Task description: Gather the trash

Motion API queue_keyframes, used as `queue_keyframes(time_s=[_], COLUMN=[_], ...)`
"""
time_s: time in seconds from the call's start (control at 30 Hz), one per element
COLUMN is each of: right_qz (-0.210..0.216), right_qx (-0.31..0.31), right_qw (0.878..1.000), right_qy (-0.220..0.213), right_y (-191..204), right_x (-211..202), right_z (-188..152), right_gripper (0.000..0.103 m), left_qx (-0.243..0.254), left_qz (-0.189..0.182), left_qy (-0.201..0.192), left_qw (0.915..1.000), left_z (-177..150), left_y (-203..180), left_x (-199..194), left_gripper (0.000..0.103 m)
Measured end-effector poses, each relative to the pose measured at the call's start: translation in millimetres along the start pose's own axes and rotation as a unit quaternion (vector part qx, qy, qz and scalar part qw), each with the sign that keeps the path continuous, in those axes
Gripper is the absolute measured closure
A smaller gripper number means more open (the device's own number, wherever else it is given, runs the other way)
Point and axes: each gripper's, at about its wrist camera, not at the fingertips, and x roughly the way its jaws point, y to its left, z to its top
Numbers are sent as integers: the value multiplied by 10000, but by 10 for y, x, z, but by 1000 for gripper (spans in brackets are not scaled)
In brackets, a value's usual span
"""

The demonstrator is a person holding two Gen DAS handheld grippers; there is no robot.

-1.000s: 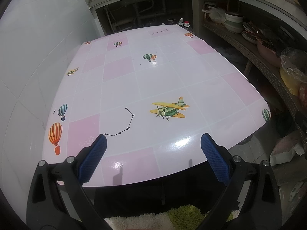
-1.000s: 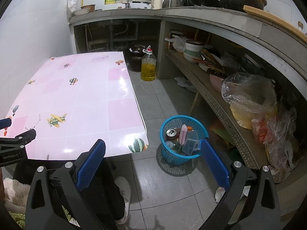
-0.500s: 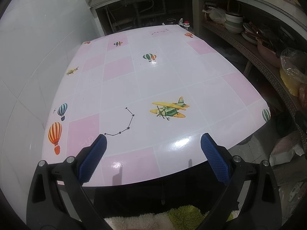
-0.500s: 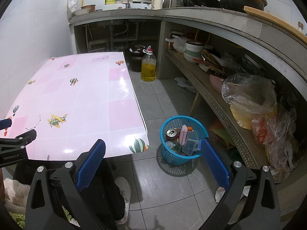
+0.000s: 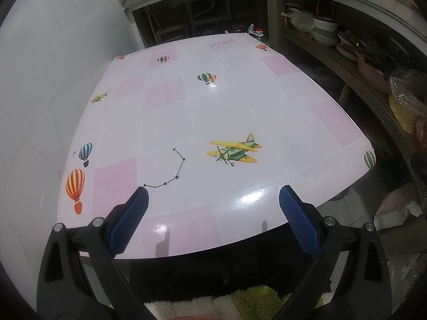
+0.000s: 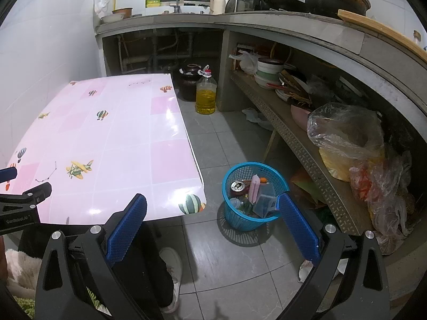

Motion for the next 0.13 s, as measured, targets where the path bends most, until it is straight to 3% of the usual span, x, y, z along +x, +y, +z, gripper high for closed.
queue_keyframes(time_s=[0.13], right_qz=[-1], right_qx=[-5], right_qw=[10000], right_qy=[0], right_y=[-2], right_x=[1], right_z=[3], right_gripper=[7], left_qx=[1], left_qz=[6], left_qy=[-2], left_qw=[10000], left_z=[-6], left_y=[-2], left_x=[-1], left_gripper=[9])
